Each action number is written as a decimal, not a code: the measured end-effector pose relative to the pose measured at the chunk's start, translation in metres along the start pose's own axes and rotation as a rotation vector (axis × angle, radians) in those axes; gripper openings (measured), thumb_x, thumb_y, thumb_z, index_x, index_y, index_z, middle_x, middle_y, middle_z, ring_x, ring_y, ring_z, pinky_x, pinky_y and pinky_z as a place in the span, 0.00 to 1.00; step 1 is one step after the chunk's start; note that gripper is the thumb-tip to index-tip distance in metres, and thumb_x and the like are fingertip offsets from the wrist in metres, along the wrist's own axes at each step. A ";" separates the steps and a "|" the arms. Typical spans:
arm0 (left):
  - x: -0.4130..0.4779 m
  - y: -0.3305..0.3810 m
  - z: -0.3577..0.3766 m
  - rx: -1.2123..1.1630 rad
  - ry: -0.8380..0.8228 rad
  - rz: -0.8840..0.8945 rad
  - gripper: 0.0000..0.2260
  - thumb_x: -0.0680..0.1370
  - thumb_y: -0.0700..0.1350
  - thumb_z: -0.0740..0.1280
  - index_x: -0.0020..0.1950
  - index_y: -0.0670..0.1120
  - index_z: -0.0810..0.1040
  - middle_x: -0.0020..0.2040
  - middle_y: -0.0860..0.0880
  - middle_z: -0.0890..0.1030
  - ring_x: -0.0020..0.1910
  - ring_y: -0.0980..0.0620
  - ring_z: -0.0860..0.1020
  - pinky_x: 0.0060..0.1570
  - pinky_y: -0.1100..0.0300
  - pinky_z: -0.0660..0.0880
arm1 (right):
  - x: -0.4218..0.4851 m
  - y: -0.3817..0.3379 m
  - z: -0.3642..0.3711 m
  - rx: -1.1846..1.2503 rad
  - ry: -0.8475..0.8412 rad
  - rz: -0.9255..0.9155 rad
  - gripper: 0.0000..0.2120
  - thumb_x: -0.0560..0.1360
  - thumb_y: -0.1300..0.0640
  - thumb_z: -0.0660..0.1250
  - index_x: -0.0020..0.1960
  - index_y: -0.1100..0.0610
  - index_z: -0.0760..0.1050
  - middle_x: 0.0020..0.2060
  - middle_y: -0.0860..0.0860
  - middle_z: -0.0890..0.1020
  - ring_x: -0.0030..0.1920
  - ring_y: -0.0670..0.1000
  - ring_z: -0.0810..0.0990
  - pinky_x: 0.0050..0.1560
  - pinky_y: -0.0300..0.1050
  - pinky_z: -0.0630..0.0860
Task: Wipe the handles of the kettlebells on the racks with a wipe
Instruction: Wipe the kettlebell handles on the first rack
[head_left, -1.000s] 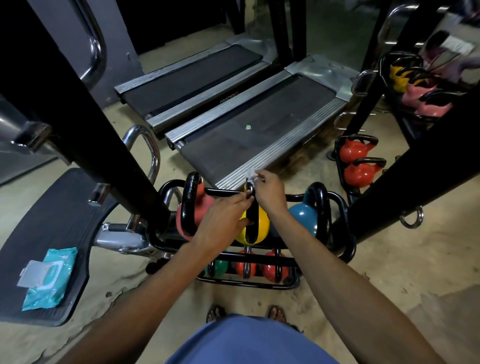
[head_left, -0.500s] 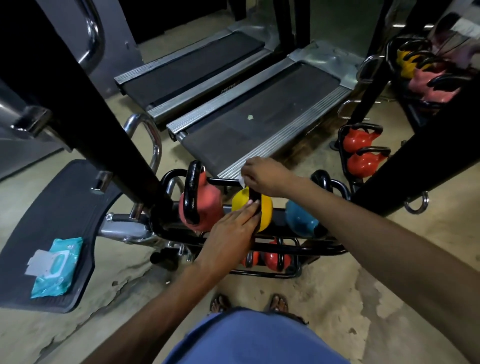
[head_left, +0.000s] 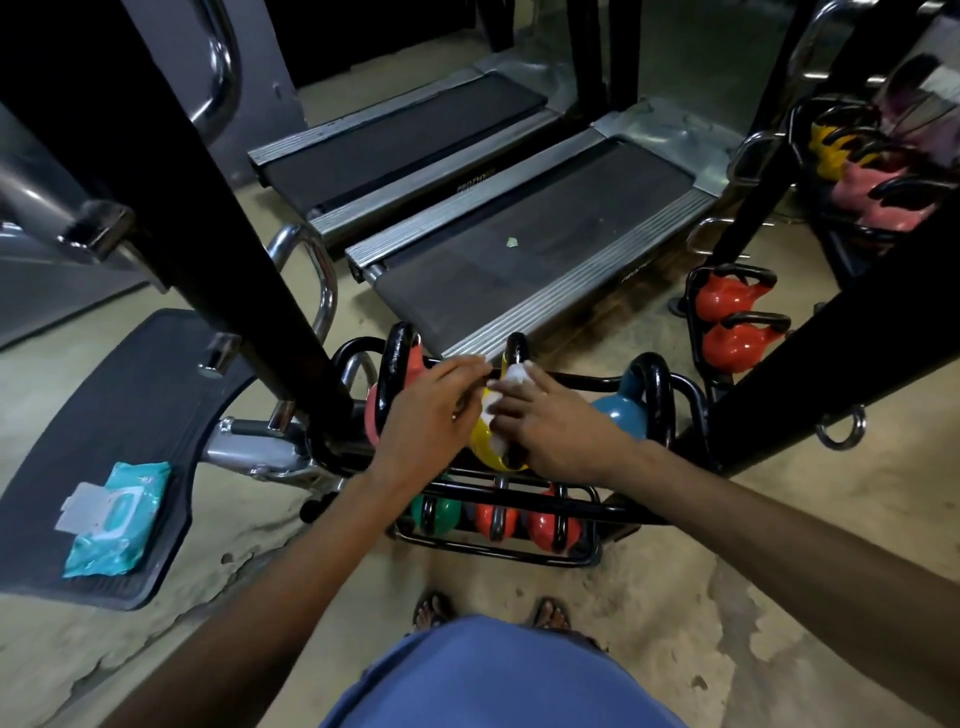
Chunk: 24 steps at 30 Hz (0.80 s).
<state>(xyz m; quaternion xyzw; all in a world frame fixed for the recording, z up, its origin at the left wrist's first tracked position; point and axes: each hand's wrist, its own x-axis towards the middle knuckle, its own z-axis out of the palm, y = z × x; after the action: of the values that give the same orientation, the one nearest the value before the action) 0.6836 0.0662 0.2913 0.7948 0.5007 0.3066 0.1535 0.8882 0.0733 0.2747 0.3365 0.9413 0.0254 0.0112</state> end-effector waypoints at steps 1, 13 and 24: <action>0.011 -0.003 0.001 0.018 -0.039 -0.014 0.15 0.80 0.43 0.66 0.67 0.47 0.79 0.66 0.53 0.79 0.63 0.57 0.76 0.64 0.61 0.74 | -0.003 0.000 0.005 0.010 0.022 -0.018 0.25 0.71 0.52 0.54 0.62 0.55 0.80 0.65 0.51 0.80 0.76 0.55 0.68 0.75 0.60 0.63; 0.083 0.001 0.005 0.160 -0.589 0.049 0.26 0.76 0.51 0.72 0.72 0.46 0.73 0.67 0.45 0.79 0.64 0.45 0.77 0.62 0.50 0.75 | 0.048 -0.030 0.006 1.494 0.747 1.363 0.13 0.83 0.59 0.59 0.54 0.57 0.82 0.50 0.55 0.86 0.53 0.57 0.83 0.47 0.43 0.75; 0.074 0.004 0.012 0.246 -0.591 0.084 0.43 0.72 0.58 0.75 0.81 0.47 0.60 0.81 0.50 0.60 0.77 0.50 0.62 0.72 0.54 0.64 | 0.041 -0.005 -0.011 2.303 0.667 1.299 0.16 0.83 0.59 0.57 0.58 0.66 0.79 0.40 0.59 0.84 0.35 0.53 0.82 0.38 0.46 0.80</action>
<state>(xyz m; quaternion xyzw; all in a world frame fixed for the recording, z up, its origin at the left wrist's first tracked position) 0.7171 0.1317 0.3086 0.8820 0.4346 0.0057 0.1821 0.8530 0.0945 0.2851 0.5111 0.0607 -0.6870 -0.5129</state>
